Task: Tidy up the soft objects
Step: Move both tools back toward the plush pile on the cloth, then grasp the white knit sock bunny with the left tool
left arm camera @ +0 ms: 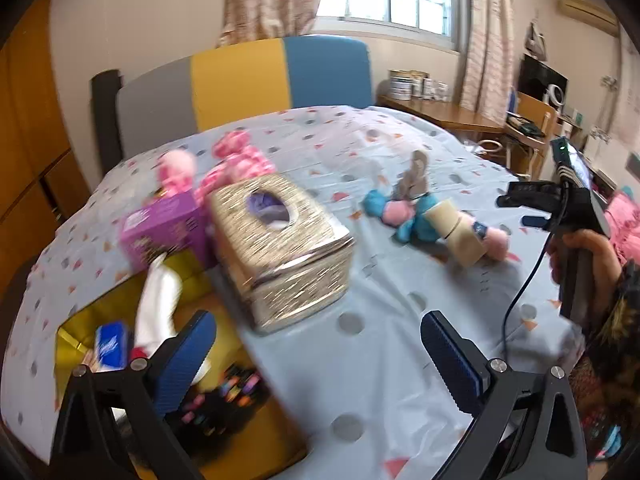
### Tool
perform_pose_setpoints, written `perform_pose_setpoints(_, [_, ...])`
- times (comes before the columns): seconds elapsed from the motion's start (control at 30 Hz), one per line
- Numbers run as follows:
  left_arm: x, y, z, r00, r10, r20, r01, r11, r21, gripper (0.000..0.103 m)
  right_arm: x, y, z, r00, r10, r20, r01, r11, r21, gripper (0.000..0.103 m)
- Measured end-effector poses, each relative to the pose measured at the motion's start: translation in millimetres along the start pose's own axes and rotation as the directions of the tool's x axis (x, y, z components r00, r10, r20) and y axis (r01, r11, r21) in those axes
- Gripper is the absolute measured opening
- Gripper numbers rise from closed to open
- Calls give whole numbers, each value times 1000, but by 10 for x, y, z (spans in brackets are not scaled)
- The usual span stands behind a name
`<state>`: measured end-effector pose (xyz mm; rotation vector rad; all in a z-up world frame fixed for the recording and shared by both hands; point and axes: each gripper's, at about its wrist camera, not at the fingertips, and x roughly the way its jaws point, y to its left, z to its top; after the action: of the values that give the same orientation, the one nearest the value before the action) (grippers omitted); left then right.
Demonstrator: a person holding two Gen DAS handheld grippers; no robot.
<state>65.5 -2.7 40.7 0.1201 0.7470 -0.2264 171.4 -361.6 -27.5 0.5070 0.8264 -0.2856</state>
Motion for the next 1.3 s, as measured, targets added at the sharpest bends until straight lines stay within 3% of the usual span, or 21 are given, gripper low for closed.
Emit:
perform_pose_setpoints(0.43, [724,-646,820,982,-169,-84,172,985,23,103,71,-93,22,996,70,-54,-65,994,89,63])
perform_pose_setpoints(0.57, [1026,-890,1104,974,-194,-115,201,978,50,103,56,-153,33,997,56,-54,-49,992,119,63])
perform_pose_setpoints(0.73, [1494,-1229,1443,973,-177,-148,196,972,127,103,54,-239,50,994,85,-64,-73,983,169,63])
perform_pose_setpoints(1.0, [2439,-1443,1856,967,-124,-222,156,978,138,103,67,-221,37,980,174,-93,-154,969,192,64])
perform_pose_setpoints(1.07, [2652,-1454,1895,960,-117,-255,154,980,128,103,73,-200,35,976,193,-101,-172,967,189,64])
perform_pose_setpoints(1.23, [3109,-1484,1896,922,-137,-362,179,980,85,100,83,-180,24,967,228,-112,-203,960,194,64])
perform_pose_setpoints(1.27, [3174,-1502,1876,913,-136,-384,180,980,80,96,84,-182,26,967,230,-113,-205,959,196,64])
perform_pose_setpoints(1.3, [3255,-1511,1847,898,-143,-416,186,981,64,75,88,-185,25,966,233,-115,-208,958,198,64])
